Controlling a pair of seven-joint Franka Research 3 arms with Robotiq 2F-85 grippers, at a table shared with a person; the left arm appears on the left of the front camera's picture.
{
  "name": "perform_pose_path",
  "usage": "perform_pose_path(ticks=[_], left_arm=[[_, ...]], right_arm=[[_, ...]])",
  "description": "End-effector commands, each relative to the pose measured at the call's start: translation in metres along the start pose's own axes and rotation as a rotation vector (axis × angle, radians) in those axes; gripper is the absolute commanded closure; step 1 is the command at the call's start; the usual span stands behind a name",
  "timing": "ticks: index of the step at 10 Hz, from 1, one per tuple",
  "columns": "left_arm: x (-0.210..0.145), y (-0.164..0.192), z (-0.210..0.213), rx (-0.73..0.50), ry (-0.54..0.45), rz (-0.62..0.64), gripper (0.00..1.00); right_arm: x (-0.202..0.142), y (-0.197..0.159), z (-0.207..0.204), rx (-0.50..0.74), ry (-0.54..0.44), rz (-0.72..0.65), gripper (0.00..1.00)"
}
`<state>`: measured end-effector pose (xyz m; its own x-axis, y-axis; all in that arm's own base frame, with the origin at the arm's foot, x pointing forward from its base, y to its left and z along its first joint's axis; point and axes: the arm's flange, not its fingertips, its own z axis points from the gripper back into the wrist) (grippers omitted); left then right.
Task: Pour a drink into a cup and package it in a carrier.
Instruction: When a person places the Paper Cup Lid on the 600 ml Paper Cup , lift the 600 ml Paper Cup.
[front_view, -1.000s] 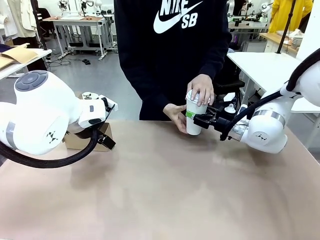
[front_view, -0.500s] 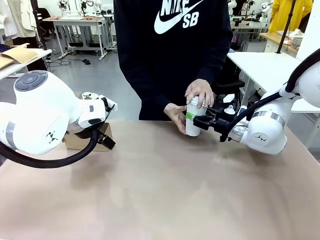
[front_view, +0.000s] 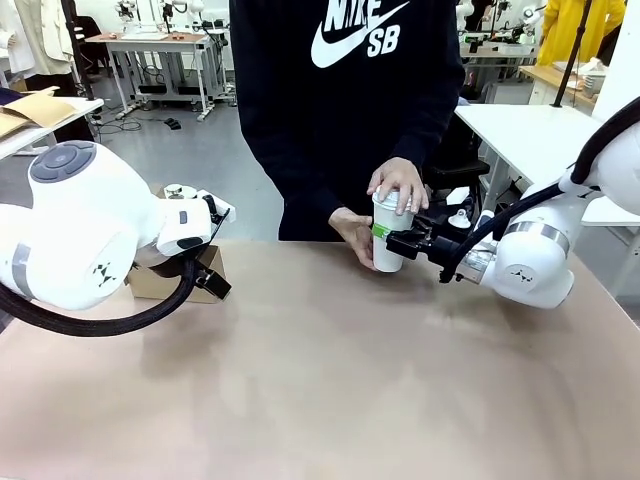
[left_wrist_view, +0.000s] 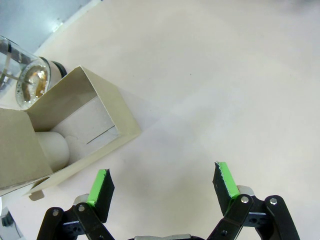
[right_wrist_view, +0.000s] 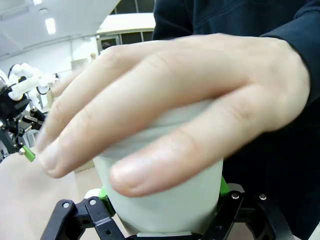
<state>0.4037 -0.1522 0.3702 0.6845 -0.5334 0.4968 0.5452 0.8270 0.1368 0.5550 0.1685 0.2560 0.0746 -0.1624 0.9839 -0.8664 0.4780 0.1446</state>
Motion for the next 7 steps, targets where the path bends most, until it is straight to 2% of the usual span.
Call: perform_pose_path(ticks=[1, 7], left_arm=[[-0.0001, 0.0002, 0.0002, -0.001, -0.001, 0.001, 0.0], [-0.0001, 0.0002, 0.0002, -0.001, -0.001, 0.001, 0.0]], right_arm=[[0.0062, 0.0005, -0.0016, -0.001, -0.004, 0.008, 0.19], [0.0062, 0.0005, -0.0016, -0.001, -0.004, 0.008, 0.19]])
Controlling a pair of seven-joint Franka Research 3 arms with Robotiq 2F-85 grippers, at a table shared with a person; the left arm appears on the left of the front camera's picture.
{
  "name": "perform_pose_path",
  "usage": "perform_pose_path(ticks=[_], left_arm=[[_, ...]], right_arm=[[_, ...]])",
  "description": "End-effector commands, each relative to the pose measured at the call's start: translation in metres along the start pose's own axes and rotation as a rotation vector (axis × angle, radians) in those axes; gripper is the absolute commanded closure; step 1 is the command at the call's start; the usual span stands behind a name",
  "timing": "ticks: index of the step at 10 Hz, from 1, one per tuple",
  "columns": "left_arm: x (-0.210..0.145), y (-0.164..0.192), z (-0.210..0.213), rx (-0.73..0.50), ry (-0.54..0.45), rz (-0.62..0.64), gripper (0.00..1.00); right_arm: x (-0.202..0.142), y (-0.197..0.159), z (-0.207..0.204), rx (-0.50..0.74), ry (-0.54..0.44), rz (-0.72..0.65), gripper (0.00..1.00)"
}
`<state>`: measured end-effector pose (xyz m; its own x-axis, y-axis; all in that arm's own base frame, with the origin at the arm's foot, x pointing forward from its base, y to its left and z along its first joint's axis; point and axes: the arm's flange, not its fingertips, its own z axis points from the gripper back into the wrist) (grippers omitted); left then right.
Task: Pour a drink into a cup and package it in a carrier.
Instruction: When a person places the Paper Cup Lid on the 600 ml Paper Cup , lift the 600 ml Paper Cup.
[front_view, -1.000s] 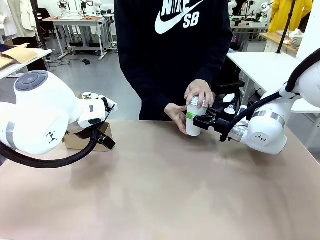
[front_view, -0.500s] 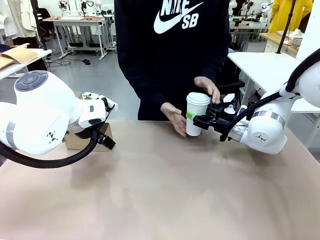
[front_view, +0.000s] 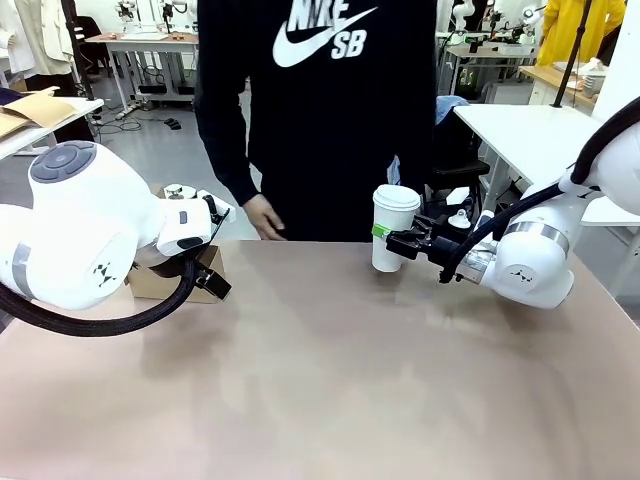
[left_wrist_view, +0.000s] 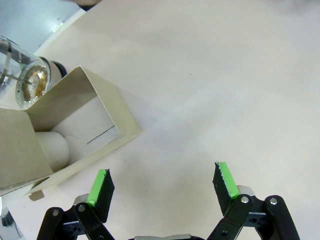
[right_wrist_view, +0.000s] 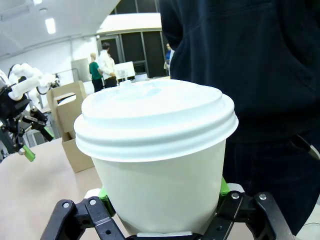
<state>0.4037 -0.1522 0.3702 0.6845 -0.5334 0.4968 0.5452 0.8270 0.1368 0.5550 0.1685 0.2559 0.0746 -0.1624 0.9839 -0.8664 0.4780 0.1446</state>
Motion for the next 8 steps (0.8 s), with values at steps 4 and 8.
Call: perform_pose_path(ticks=[4, 8], left_arm=[[-0.0001, 0.0002, 0.0002, -0.001, -0.001, 0.001, 0.0], [-0.0001, 0.0002, 0.0002, -0.001, -0.001, 0.001, 0.0]], right_arm=[[0.0063, 0.0005, -0.0016, -0.001, -0.004, 0.008, 0.19], [0.0, 0.0, 0.0, 0.0, 0.0, 0.0, 0.19]])
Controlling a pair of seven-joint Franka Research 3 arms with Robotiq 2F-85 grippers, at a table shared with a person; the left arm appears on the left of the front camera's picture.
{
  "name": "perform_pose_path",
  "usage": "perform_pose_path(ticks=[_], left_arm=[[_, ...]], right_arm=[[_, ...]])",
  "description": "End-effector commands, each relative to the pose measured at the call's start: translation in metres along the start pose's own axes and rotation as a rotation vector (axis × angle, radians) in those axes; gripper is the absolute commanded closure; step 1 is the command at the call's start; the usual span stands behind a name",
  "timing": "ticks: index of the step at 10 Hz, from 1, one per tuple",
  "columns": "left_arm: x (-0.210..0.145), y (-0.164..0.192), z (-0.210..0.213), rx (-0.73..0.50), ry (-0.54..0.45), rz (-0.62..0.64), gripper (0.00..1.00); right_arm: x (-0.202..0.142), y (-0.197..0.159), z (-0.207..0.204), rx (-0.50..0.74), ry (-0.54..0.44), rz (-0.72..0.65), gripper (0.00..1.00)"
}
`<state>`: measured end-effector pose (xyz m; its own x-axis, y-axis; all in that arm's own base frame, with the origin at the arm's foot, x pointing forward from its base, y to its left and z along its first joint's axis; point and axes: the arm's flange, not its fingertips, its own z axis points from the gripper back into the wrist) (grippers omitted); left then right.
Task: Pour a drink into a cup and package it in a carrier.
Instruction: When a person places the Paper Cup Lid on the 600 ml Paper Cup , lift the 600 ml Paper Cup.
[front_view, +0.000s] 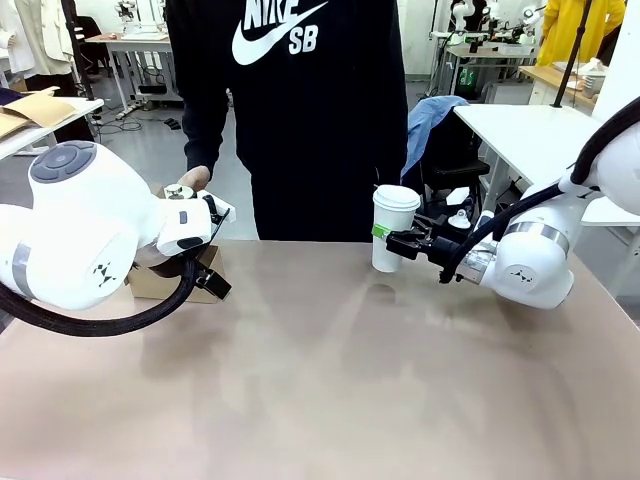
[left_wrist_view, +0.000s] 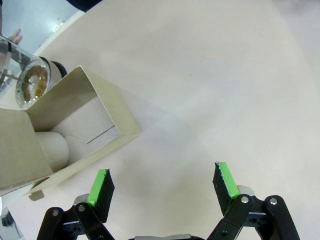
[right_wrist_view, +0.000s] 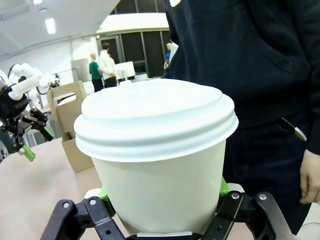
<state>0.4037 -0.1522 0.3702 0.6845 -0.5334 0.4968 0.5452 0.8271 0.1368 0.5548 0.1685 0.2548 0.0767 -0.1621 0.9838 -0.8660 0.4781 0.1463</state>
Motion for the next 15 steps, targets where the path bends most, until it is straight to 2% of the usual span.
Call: perform_pose_path(ticks=[1, 5, 7, 9, 11, 13, 14, 15], left_arm=[[0.0, 0.0, 0.0, -0.001, -0.001, 0.0, 0.0], [0.0, 0.0, 0.0, -0.001, -0.001, 0.0, 0.0], [0.0, 0.0, 0.0, -0.001, -0.001, 0.0, 0.0], [0.0, 0.0, 0.0, -0.001, -0.001, 0.0, 0.0], [0.0, 0.0, 0.0, -0.001, -0.001, 0.0, 0.0], [0.0, 0.0, 0.0, -0.001, -0.001, 0.0, 0.0], [0.0, 0.0, 0.0, -0.001, -0.001, 0.0, 0.0], [0.0, 0.0, 0.0, -0.001, -0.001, 0.0, 0.0]], right_arm=[[0.016, 0.001, 0.001, -0.002, 0.005, -0.025, 0.19], [0.128, 0.032, 0.02, 0.01, 0.011, 0.023, 0.19], [0.199, 0.061, 0.03, 0.019, 0.027, 0.061, 0.19], [0.25, 0.09, 0.04, 0.019, 0.034, 0.117, 0.19], [0.279, 0.105, 0.049, 0.028, 0.019, 0.124, 0.19], [0.282, 0.102, 0.04, 0.071, -0.017, 0.056, 0.19], [0.283, 0.107, 0.047, 0.024, -0.002, 0.153, 0.19], [0.283, 0.107, 0.047, 0.024, -0.002, 0.153, 0.19]])
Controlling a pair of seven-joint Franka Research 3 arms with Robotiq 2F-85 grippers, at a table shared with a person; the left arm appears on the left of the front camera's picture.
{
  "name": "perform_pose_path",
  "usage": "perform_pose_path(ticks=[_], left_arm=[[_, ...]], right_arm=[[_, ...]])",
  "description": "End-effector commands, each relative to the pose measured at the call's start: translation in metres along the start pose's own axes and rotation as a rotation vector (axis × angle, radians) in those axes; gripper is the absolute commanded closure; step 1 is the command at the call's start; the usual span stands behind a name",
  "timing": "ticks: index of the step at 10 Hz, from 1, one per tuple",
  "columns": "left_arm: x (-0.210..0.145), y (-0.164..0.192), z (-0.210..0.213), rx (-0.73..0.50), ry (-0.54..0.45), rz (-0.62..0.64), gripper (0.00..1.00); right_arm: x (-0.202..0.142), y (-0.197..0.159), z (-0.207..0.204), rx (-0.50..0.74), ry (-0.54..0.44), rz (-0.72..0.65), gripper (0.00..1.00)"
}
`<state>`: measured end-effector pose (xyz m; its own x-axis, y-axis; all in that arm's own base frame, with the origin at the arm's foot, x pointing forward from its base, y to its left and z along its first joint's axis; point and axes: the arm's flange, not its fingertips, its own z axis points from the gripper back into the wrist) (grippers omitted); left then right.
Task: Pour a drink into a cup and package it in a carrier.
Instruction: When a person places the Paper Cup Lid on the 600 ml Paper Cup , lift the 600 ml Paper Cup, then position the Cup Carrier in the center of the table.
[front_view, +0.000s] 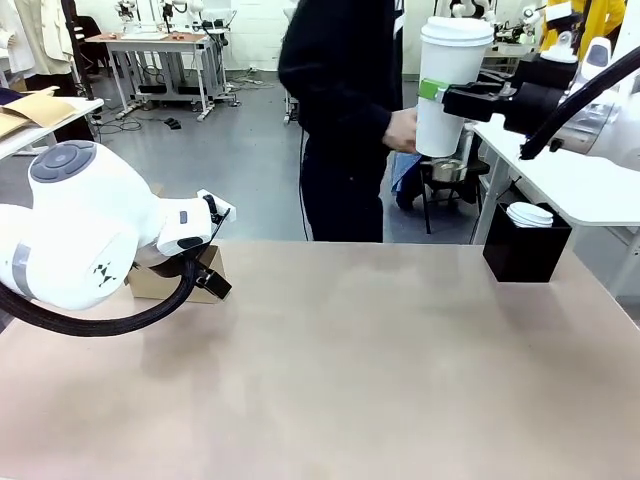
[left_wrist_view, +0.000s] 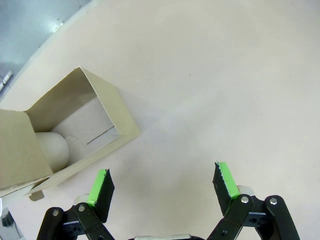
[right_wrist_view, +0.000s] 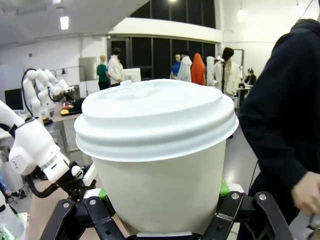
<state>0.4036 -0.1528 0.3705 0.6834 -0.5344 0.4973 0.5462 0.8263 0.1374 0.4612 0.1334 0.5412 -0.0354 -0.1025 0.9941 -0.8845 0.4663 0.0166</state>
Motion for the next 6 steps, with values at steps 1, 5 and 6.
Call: perform_pose_path(ticks=[1, 5, 6], left_arm=[[-0.0005, 0.0007, 0.0001, -0.001, 0.0, 0.002, 0.0], [-0.0005, 0.0007, 0.0001, -0.001, 0.0, 0.002, 0.0], [-0.0005, 0.0007, 0.0001, -0.001, 0.0, 0.002, 0.0]], right_arm=[[0.0028, 0.0008, 0.0006, -0.009, 0.0, 0.026, 0.19], [0.0028, 0.0008, 0.0006, -0.009, 0.0, 0.026, 0.19], [0.0028, 0.0008, 0.0006, -0.009, 0.0, 0.026, 0.19]])
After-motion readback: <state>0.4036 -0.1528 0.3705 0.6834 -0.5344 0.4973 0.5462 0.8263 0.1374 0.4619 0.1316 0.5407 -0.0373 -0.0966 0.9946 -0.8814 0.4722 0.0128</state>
